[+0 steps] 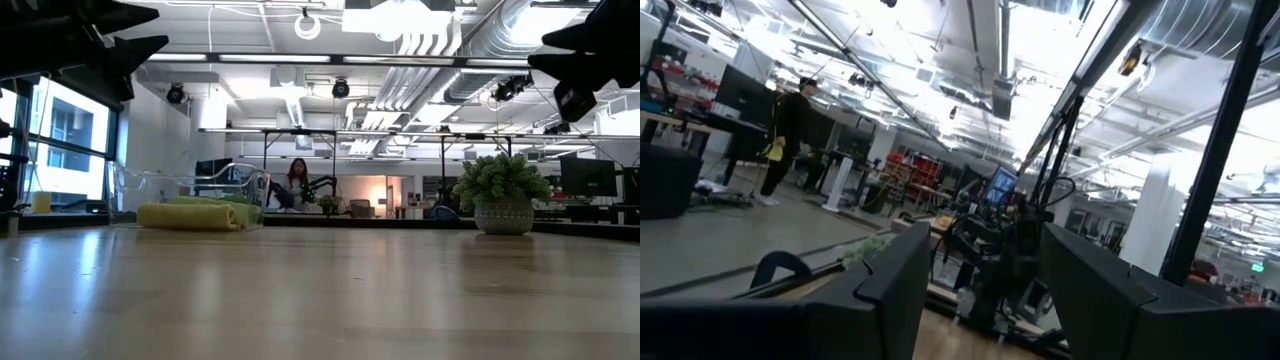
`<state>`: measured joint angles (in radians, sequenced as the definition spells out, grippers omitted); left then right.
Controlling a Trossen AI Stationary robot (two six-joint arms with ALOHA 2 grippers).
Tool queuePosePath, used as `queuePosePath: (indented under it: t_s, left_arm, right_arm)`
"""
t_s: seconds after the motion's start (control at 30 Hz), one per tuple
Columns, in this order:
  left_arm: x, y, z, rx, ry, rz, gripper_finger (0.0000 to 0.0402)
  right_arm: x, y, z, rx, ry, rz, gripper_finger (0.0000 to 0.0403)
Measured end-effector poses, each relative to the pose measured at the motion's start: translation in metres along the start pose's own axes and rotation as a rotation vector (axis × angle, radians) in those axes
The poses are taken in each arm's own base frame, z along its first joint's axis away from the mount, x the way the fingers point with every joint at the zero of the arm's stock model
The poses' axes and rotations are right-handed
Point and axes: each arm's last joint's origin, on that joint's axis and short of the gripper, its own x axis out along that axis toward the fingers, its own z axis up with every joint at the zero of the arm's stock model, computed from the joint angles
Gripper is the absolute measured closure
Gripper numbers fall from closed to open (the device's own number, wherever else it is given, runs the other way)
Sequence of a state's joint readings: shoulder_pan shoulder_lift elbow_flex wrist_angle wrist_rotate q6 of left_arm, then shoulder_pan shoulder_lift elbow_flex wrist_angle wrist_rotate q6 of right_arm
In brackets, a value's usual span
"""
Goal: Roll microfiber towels into tight, uniform cylinder then place into a basket
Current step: Return to Home Position
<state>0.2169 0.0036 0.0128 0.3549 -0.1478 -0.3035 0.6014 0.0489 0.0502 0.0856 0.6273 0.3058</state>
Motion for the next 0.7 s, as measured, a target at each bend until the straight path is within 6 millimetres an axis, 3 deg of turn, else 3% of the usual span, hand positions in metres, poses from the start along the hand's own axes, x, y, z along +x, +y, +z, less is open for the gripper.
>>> queuePosePath:
  t_s: [0.33,0.7]
  left_arm:
    - [0.000,0.000,0.000,0.000,0.000,0.000,0.0220]
    - [0.000,0.000,0.000,0.000,0.001,-0.005,0.0220]
  right_arm:
    - [-0.001,-0.005,0.006,0.024,-0.055,-0.032,0.0284]
    - [0.005,-0.028,0.014,-0.002,-0.160,-0.301,0.0284]
